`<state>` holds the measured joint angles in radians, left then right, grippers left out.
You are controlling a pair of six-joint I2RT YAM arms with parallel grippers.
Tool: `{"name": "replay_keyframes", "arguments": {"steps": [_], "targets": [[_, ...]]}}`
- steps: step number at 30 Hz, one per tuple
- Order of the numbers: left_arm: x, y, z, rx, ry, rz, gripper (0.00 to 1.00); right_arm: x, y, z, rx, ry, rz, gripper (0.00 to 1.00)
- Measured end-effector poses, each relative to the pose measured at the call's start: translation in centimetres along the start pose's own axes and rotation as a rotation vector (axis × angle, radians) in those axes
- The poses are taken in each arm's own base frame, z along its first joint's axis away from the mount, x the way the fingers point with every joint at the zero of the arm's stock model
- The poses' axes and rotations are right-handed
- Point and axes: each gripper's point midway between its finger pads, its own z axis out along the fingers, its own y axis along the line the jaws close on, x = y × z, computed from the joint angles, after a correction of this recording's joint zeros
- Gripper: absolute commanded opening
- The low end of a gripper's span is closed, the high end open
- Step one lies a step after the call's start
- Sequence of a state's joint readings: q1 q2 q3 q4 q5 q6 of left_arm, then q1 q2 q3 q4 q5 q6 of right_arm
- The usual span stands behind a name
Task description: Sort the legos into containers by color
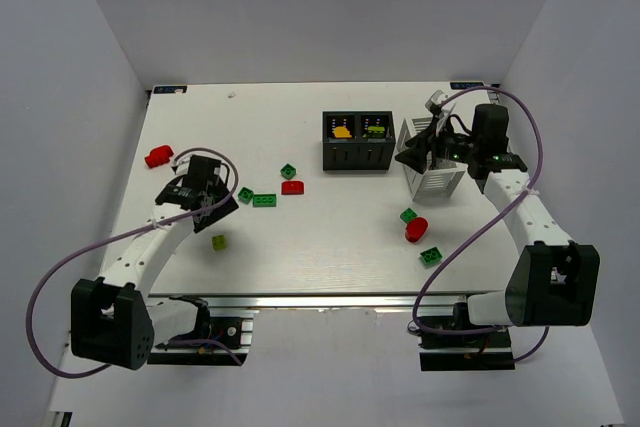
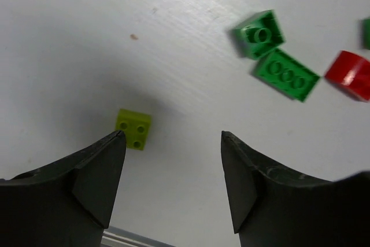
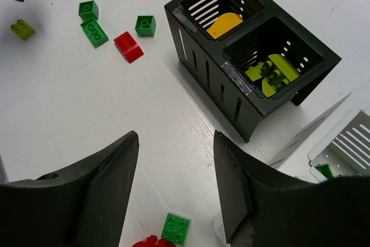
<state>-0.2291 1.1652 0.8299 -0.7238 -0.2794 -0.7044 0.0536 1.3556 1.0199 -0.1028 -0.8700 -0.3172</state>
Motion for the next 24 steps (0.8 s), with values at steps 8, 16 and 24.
{"name": "replay_keyframes", "arguments": {"steps": [8,16,24], "targets": [[3.4,3.1,2.5,-0.116,0.138,0.034,0.72,-0.1,-0.1,0.0,0.008,0.002,-0.001,0.60],[6.3,4.7,4.3,-0.170,0.236,0.069,0.72,-0.1,-0.3,0.0,0.015,0.004,-0.001,0.61],[7.1,4.9,4.9,-0.167,0.261,0.082,0.65,-0.2,-0.6,0.0,0.024,0.006,-0.002,0.61]]}}
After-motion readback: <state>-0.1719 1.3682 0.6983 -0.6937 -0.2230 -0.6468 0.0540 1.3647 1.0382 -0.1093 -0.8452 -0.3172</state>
